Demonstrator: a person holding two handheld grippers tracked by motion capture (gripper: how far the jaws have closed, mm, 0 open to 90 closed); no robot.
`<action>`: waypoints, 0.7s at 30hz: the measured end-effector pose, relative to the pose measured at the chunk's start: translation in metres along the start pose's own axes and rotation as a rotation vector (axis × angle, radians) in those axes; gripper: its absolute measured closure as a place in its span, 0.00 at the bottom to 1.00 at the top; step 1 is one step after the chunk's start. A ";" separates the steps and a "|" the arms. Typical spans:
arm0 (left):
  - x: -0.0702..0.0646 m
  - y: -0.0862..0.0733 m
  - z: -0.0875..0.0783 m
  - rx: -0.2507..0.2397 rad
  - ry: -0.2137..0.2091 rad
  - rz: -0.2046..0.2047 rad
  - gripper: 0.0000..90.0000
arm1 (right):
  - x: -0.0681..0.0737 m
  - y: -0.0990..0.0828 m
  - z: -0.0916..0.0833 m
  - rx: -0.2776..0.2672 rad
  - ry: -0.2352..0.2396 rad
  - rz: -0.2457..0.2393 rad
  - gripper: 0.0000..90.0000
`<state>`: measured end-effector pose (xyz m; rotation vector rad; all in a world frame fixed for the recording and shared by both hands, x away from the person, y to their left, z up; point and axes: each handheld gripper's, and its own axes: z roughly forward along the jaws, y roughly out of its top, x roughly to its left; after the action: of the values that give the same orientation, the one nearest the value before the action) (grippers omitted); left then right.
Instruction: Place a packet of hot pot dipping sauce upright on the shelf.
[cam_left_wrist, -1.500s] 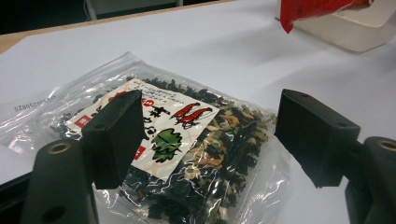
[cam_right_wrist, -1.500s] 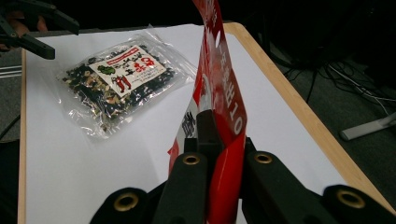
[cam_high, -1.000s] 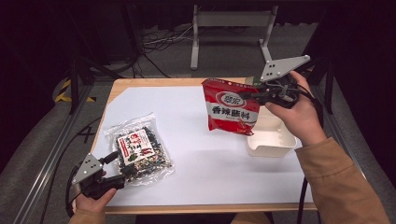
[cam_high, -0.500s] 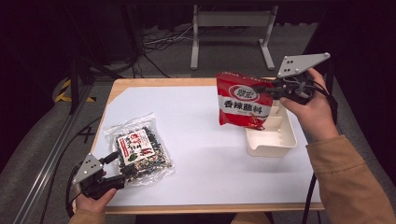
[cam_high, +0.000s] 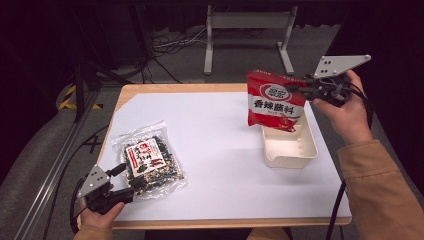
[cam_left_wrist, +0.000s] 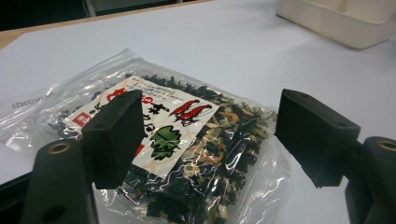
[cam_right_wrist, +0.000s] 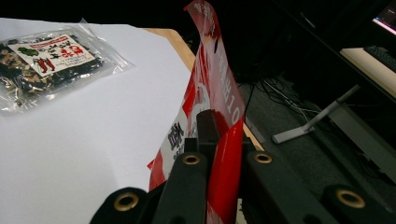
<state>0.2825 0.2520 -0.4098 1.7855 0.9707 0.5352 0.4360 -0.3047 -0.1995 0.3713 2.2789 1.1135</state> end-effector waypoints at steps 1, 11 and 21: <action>0.000 0.000 0.000 0.000 0.000 -0.001 0.27 | -0.002 -0.001 -0.001 -0.001 -0.001 -0.003 0.99; 0.000 -0.001 -0.001 0.001 0.005 -0.001 0.27 | -0.018 -0.014 -0.006 0.000 -0.034 -0.008 0.99; 0.000 -0.002 -0.003 0.007 0.010 -0.004 0.27 | -0.035 -0.031 -0.006 0.029 -0.063 0.011 0.99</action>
<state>0.2795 0.2541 -0.4107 1.7887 0.9837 0.5397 0.4607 -0.3439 -0.2080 0.4249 2.2429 1.0600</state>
